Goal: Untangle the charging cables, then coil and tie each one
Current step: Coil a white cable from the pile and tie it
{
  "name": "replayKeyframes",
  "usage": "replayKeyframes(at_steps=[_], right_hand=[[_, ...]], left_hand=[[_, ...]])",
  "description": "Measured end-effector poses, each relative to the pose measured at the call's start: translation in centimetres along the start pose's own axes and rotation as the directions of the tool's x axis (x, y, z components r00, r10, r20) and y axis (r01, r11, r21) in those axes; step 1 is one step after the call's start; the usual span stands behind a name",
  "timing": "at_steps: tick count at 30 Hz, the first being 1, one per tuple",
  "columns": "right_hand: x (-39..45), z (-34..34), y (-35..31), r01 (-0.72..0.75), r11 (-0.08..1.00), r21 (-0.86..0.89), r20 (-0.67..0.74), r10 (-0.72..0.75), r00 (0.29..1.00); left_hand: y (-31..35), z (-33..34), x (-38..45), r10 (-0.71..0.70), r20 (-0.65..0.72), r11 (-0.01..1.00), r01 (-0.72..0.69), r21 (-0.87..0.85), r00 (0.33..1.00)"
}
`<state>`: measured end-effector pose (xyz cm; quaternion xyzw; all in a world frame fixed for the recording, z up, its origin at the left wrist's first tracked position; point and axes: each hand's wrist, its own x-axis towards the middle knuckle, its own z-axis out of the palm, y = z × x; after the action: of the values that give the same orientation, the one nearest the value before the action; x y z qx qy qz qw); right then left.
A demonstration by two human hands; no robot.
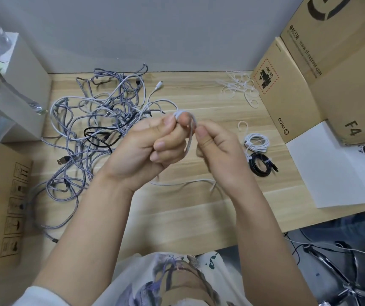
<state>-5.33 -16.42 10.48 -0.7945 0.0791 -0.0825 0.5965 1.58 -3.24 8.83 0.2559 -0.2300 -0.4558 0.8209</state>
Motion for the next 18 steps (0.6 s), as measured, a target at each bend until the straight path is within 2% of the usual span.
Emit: replayKeyframes(at_steps=[4, 8, 11, 14, 18], right_hand=[[-0.3, 0.7, 1.2, -0.128, 0.985, -0.115, 0.151, 0.145, 0.978], [-1.0, 1.2, 0.8, -0.210, 0.951, -0.226, 0.235, 0.263, 0.936], [-1.4, 1.2, 0.0, -0.178, 0.897, -0.404, 0.239, 0.291, 0.926], [-1.6, 1.1, -0.3, -0.096, 0.794, -0.600, 0.257, 0.305, 0.917], [-1.9, 1.1, -0.5, -0.046, 0.737, -0.675, 0.239, 0.277, 0.930]], left_hand=[[-0.2, 0.5, 0.6, 0.071, -0.092, 0.993, -0.079, -0.091, 0.993], [-0.3, 1.2, 1.0, 0.098, -0.199, 0.995, -0.101, -0.001, 0.975], [-0.7, 1.1, 1.0, 0.085, -0.280, 0.992, -0.055, 0.112, 0.956], [-1.3, 0.9, 1.0, 0.075, -0.359, 0.972, 0.012, 0.233, 0.930], [-1.8, 0.8, 0.8, 0.075, -0.394, 0.944, 0.063, 0.324, 0.916]])
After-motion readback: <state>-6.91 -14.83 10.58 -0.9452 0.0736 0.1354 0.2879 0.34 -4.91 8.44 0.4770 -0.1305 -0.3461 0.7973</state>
